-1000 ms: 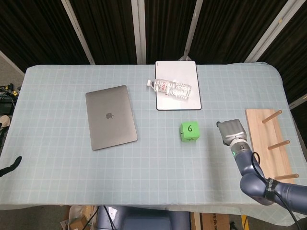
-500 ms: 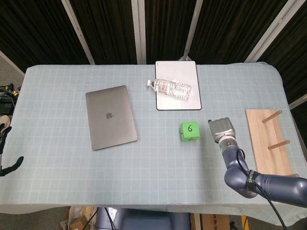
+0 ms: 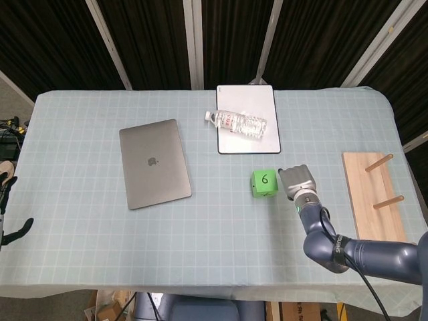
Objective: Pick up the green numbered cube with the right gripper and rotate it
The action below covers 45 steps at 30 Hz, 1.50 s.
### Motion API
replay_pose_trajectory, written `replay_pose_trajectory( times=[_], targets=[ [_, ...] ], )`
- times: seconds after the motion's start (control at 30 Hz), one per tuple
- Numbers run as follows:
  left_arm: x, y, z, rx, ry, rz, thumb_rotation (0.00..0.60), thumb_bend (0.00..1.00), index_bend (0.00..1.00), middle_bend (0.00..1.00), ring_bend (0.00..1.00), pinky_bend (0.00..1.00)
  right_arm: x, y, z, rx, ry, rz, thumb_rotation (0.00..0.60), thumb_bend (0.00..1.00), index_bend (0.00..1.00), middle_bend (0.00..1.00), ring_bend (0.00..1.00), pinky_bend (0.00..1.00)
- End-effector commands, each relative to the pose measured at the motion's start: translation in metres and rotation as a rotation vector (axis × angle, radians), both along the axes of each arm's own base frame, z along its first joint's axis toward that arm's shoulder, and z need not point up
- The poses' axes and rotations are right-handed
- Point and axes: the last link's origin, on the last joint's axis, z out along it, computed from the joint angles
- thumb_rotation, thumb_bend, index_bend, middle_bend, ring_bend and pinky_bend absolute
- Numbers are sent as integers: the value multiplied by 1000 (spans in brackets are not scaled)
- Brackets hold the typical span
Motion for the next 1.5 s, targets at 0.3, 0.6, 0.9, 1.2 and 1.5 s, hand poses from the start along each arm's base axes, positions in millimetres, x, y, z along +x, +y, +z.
replay_pose_trajectory(
  times=[0.3,0.6,0.9,1.2,1.5],
  targets=[
    [0,1,-1,-1,4,3,600,315,96,0,0,0,7,-4,-2,3,-23,4,600,851,190,833,870,748],
    [1,1,-3,-7,7,4,600,315,96,0,0,0,14,-6,-3,19,-57,10,600,851,190,833,870,749],
    [1,1,-2,-5,5,5,600,315,96,0,0,0,24,-9,-11,43,-86,23,600,851,190,833,870,748],
    [0,2,-2,-5,5,6,600,315,96,0,0,0,35,-9,-22,68,-95,56,600,852,190,833,870,749],
    [0,2,-2,-7,6,7,600,315,96,0,0,0,53,0,-36,124,-86,101,600,852,189,833,870,749]
  ],
)
